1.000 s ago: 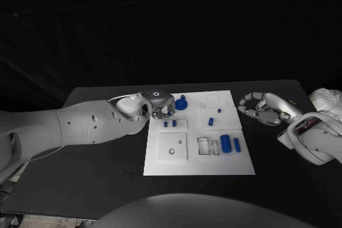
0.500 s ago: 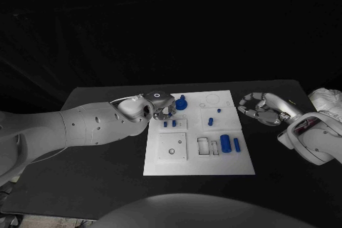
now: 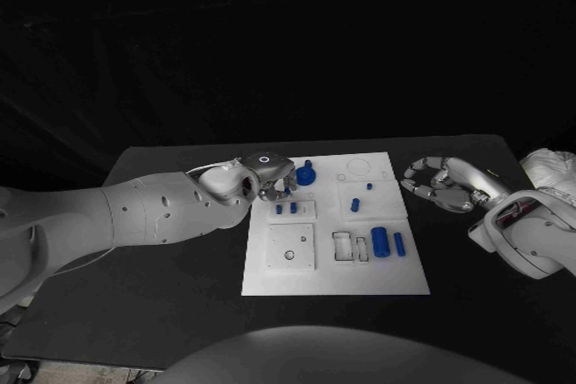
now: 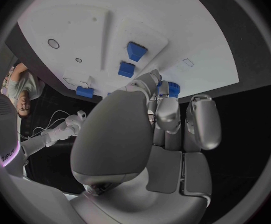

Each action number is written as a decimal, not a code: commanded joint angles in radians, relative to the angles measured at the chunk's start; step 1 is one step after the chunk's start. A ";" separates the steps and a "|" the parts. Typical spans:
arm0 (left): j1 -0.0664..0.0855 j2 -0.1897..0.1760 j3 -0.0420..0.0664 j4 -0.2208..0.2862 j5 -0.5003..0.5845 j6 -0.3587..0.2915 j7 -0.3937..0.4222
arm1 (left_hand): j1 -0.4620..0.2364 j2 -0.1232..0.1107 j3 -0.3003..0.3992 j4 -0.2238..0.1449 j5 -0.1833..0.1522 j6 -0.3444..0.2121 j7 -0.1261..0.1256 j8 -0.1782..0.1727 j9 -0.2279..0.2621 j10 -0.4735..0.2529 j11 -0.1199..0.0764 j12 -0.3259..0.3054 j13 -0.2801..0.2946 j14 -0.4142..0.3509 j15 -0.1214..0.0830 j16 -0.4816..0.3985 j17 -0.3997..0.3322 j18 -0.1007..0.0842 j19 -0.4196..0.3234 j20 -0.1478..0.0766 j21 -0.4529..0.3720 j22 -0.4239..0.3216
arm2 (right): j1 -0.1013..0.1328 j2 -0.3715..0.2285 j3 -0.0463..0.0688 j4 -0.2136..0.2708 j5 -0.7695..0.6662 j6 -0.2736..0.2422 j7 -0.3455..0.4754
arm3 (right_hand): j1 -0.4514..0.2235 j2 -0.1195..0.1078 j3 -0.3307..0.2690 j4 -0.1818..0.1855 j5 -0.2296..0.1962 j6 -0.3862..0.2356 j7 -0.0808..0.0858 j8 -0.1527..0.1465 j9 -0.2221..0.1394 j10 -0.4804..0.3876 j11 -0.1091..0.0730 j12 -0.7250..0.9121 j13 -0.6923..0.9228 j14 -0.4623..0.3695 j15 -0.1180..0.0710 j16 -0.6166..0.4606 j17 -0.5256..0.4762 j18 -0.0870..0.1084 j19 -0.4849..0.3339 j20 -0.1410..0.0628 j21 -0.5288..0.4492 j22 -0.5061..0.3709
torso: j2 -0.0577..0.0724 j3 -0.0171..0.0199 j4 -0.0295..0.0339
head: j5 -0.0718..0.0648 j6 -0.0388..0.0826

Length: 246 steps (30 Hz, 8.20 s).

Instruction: Assemble the parts on the task board

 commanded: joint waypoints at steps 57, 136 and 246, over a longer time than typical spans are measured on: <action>-0.007 -0.048 0.013 -0.008 0.004 -0.108 0.002 | 0.056 -0.045 -0.204 0.132 -0.071 -0.584 -0.167 -0.031 -0.130 -0.309 0.049 -0.072 -0.024 -0.062 0.035 -0.051 -0.094 0.013 -0.026 0.036 -0.098 0.161 | -0.010 -0.011 0.000 -0.001 -0.004 -0.015 -0.002 | 0.021 0.000 0.002 -0.001 0.003 -0.003 -0.002 0.007 0.000 0.108 0.005 0.004 0.263 0.103 0.005 0.003 0.263 0.017 0.019 0.006 -0.009 0.222 | -0.001 -0.0006 0.0007 | 0.007 0.000; 0.150 -0.224 -0.017 0.175 0.530 -0.287 0.257 | -0.035 0.026 -0.142 0.129 -0.018 -0.067 -0.044 0.010 -0.112 -0.388 0.054 0.071 -0.028 0.071 0.041 0.292 0.374 0.002 0.012 0.042 -0.037 0.179 | 0.004 0.336 0.003 -0.314 -0.464 0.362 -0.224 | 0.166 -0.215 0.235 -0.216 0.143 0.226 -0.071 -0.320 -0.204 -0.894 0.066 -1.163 -0.716 -0.026 0.028 -0.136 0.109 0.070 -0.139 0.024 -0.257 0.152 | -0.039 -0.0299 0.0652 | -0.115 0.000; 0.117 -0.197 -0.020 0.154 0.514 -0.229 0.228 | -0.004 0.031 -0.123 0.128 -0.013 -0.076 -0.026 -0.012 -0.115 -0.362 0.057 0.087 -0.031 0.048 0.042 0.255 0.309 0.011 -0.009 0.043 -0.090 0.165 | -0.095 0.369 0.013 -0.025 -0.432 0.021 -0.101 | 0.177 -0.155 0.319 -0.336 0.055 0.396 -0.021 -0.236 -0.021 -0.521 -0.001 -1.098 -0.843 0.020 -0.009 -0.084 0.130 0.043 -0.053 -0.010 -0.116 0.189 | -0.045 -0.0320 0.0656 | -0.002 0.000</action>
